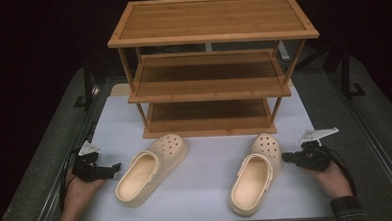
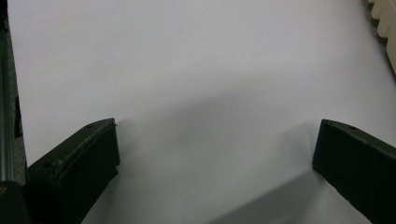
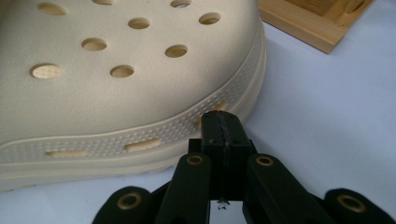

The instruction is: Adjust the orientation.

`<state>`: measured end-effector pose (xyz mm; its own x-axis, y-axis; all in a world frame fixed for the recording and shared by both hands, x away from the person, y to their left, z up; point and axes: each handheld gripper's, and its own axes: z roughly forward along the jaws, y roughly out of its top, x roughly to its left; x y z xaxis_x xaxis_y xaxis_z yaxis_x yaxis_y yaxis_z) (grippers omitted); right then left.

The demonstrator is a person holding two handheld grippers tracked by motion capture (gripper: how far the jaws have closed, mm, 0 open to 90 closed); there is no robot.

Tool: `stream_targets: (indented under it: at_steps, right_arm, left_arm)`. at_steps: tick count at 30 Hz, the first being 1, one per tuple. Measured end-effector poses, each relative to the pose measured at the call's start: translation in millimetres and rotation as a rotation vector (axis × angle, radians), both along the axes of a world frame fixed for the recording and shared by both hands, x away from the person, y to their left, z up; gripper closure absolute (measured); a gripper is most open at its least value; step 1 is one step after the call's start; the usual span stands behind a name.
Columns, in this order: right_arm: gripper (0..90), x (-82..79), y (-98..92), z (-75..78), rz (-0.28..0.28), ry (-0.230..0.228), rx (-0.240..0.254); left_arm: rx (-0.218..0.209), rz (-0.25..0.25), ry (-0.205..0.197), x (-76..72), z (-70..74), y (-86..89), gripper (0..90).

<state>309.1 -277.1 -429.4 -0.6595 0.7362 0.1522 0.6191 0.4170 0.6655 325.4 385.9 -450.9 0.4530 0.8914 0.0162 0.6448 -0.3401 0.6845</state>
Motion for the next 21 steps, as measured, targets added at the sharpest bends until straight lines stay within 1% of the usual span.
stream_targets:
  at_steps: [5, 6, 9, 12, 21]
  right_arm:
    - [89.8, 7.3, 9.2, 0.4, 0.016, 0.002, -0.004]
    - [89.8, 10.6, 13.6, 0.5, 0.024, 0.001, -0.005]
    - [89.8, 13.4, 17.2, 0.8, 0.030, -0.001, -0.011]
    - [89.8, 19.2, 24.9, 1.4, 0.042, 0.009, -0.014]
    - [89.9, 30.6, 41.2, 2.2, 0.063, 0.010, -0.026]
  left_arm:
    - [-0.001, 0.000, -0.001, 0.0, -0.1, 0.0, 0.0]
    - [-0.001, 0.000, -0.002, 0.0, -0.2, 0.0, 0.0]
    - [-0.001, 0.000, -0.001, 0.0, -0.1, 0.0, 0.0]
    - [0.000, 0.000, 0.000, 0.0, 0.0, 0.0, 0.0]
    - [0.001, 0.000, -0.001, 0.0, 0.0, -0.1, 0.0]
